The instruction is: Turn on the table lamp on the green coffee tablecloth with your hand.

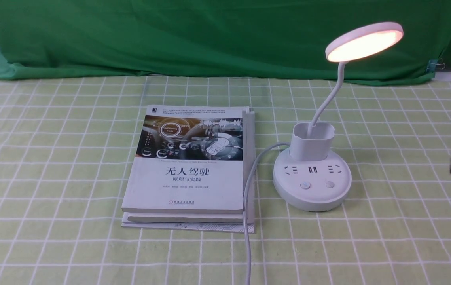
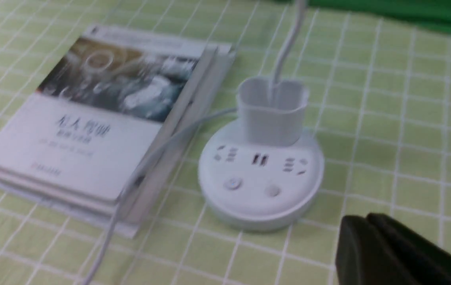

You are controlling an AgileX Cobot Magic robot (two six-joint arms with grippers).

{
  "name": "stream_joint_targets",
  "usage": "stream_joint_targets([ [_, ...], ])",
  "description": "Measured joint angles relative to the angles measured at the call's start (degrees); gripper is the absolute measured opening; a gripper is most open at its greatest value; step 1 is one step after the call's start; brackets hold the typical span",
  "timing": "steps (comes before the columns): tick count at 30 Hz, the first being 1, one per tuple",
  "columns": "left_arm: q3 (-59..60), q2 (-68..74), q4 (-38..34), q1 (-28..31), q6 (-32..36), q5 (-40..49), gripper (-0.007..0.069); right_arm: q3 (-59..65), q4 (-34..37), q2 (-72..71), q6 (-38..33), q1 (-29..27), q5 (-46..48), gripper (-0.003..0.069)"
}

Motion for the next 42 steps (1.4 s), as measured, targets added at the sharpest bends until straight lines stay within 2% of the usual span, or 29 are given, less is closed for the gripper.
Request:
stream_joint_targets([
  [3,0.00,0.00,0.00,0.00,0.00,0.00,0.0242,8.03,-0.22,-7.80,-1.85,-3.14,-7.15,0.0031],
  [5,0.00,0.00,0.00,0.00,0.00,0.00,0.0242,18.05,-0.36,-17.73,-4.59,-4.93,-13.63,0.0031],
  [10,0.00,0.00,0.00,0.00,0.00,0.00,0.0242,31.19,-0.41,-31.60,-9.19,-5.86,-15.01,0.0031],
  [19,0.00,0.00,0.00,0.00,0.00,0.10,0.0242,32.53,-0.58,-39.54,-10.10,-7.99,-6.98,0.0034],
  [42,0.00,0.00,0.00,0.00,0.00,-0.01,0.0242,32.53,-0.58,-39.54,-7.28,-8.16,-6.68,0.0085],
])
